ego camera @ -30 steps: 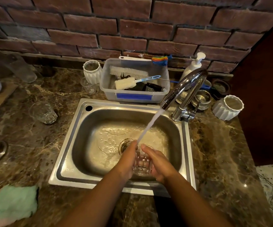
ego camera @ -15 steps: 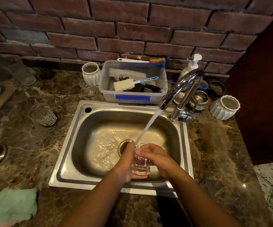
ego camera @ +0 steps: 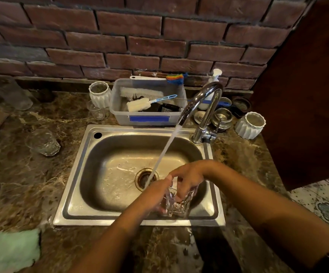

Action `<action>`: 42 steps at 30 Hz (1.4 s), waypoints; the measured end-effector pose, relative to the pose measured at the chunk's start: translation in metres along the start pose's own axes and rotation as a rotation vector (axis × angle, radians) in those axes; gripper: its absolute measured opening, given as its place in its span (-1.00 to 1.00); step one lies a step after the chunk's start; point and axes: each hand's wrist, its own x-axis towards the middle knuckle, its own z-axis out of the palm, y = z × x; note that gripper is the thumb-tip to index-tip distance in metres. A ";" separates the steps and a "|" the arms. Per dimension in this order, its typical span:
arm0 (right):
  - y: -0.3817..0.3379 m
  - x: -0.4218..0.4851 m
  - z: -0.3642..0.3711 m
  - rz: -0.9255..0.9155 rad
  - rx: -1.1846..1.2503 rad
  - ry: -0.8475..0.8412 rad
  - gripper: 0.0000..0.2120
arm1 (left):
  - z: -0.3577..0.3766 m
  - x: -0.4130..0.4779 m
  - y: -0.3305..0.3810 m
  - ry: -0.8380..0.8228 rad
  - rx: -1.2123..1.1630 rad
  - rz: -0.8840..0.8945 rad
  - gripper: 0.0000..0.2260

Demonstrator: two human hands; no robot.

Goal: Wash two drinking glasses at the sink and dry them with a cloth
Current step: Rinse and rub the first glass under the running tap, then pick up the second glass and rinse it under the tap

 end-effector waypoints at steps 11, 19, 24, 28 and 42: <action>0.039 -0.039 -0.009 0.166 -0.275 0.284 -0.23 | 0.018 -0.003 -0.074 0.119 0.982 0.264 -0.33; 0.109 -0.060 -0.004 0.197 -0.289 0.737 -0.04 | 0.004 0.013 -0.107 0.302 1.343 0.247 0.02; 0.140 -0.060 -0.021 0.289 -0.321 0.807 -0.07 | 0.004 0.017 -0.108 0.277 1.366 0.306 0.02; 0.157 -0.053 -0.034 0.308 -0.319 0.818 -0.11 | 0.002 0.025 -0.116 0.330 1.330 0.347 -0.22; 0.177 -0.033 -0.047 0.359 -0.404 0.838 -0.10 | 0.005 0.016 -0.108 0.298 1.375 0.259 -0.19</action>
